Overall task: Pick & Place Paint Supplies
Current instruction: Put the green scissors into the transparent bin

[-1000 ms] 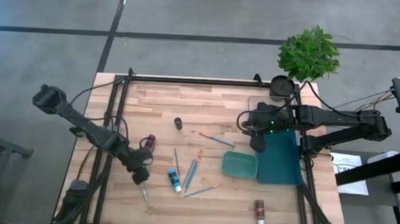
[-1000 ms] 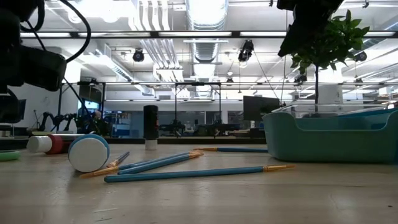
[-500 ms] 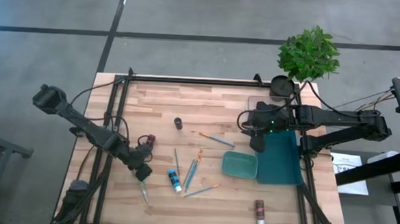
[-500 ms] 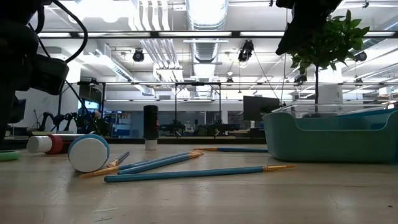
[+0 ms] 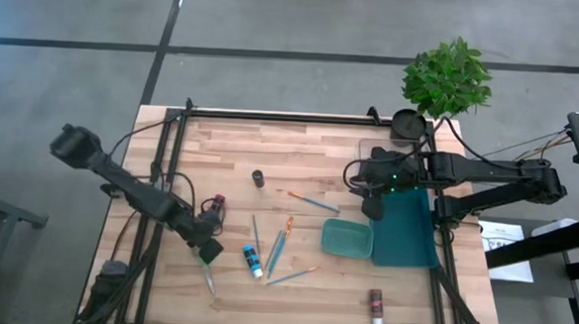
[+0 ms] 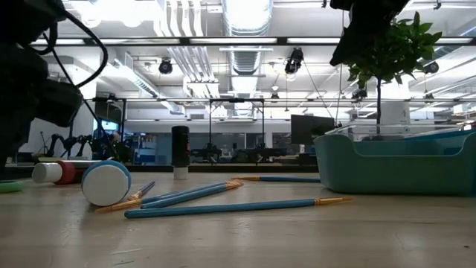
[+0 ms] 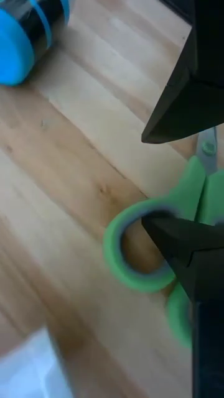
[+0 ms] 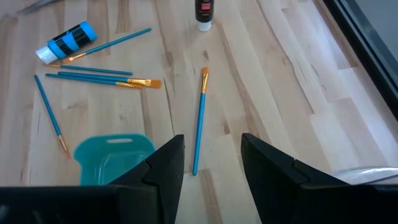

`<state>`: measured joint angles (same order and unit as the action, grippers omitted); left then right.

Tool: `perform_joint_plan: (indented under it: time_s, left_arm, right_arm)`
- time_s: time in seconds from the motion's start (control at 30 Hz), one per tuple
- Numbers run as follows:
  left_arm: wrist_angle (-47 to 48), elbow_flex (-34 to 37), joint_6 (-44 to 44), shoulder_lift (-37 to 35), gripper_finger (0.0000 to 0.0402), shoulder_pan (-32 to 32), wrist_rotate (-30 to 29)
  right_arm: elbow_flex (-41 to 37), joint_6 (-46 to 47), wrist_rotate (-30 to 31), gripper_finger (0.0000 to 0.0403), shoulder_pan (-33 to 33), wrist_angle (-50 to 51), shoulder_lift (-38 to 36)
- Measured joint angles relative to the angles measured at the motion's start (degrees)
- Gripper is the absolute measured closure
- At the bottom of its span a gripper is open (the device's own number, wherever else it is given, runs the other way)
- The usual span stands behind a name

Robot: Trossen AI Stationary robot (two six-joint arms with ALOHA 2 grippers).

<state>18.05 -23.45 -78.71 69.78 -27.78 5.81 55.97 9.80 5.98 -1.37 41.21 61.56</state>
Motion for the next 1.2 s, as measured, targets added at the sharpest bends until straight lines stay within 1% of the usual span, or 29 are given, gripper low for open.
perform_joint_plan:
  time_s: [0.2,0.3,0.5,0.77,0.9,1.2]
  left_arm:
    - [-0.6,-2.8,0.5,5.3,0.0190,0.3,1.7]
    - [1.0,-4.6,0.7,7.4,0.0201,0.3,1.9]
    - [3.8,-6.1,1.5,9.8,0.0268,0.3,2.5]
    - [4.8,-5.8,1.5,9.9,0.0348,0.3,2.6]
    - [4.8,-5.8,3.3,9.9,0.0386,0.3,2.9]
    - [4.6,-5.3,5.8,7.2,0.0392,0.4,2.8]
  right_arm:
    - [0.0,-0.4,0.0,0.0246,0.0,0.0,0.0]
    - [0.0,-0.4,0.0,0.0246,0.0,0.1,0.0]
    - [0.0,-0.4,0.0,0.0246,0.0,0.1,0.0]
    - [0.0,-0.4,0.0,0.0246,0.0,0.1,0.0]
    - [0.0,-0.4,0.0,0.0246,0.0,0.1,0.0]
    - [0.0,-0.1,0.0,0.0246,0.0,0.1,0.0]
